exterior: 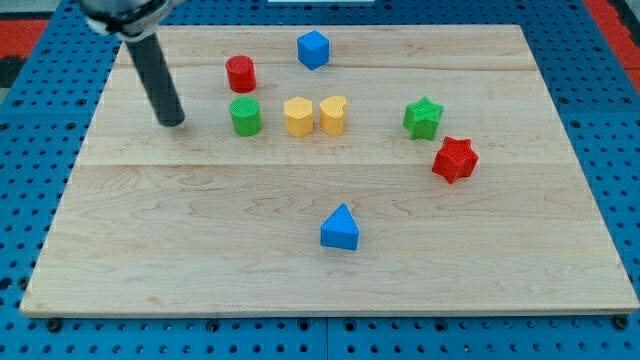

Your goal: Place the red circle and blue cube to the top left side of the board

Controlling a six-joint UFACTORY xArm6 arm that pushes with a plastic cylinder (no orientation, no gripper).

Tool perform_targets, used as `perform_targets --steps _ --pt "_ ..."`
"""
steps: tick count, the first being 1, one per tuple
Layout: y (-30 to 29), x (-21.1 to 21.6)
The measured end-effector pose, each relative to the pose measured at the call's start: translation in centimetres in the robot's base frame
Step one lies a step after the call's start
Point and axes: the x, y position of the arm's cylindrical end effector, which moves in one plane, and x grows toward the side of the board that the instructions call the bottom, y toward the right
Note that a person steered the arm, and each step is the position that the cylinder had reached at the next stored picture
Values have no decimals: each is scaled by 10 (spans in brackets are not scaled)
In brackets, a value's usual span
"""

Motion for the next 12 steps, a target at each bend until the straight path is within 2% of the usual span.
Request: perform_targets --steps 2,3,4,5,6,7,8,9,10,12 --pt "148 -49" --pt "240 -96" --pt "236 -131" --pt "157 -144" --pt "112 -150" --pt "183 -160" --pt "224 -142" --pt "200 -113" --pt "150 -108" --pt "94 -95"
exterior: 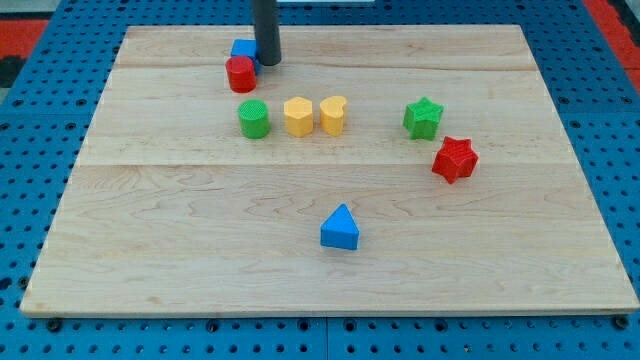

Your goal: Place the red circle and blue cube to the top left side of the board

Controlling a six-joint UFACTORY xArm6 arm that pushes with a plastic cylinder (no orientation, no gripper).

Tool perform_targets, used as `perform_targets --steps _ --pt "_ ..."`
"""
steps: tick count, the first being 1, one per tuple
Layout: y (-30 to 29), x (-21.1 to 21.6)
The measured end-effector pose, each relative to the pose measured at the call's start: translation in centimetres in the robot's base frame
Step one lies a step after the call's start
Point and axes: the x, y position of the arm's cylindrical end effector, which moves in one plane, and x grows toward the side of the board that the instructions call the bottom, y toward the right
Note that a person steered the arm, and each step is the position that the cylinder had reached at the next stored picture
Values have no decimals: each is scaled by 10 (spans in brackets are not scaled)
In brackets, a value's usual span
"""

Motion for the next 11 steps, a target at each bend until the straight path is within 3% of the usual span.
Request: perform_targets --steps 4,5,6,9,10,11 --pt "-35 28" --pt "-3 28" --pt "-19 48" --pt "-20 -10" --pt "-60 -18" --pt "-55 -19"
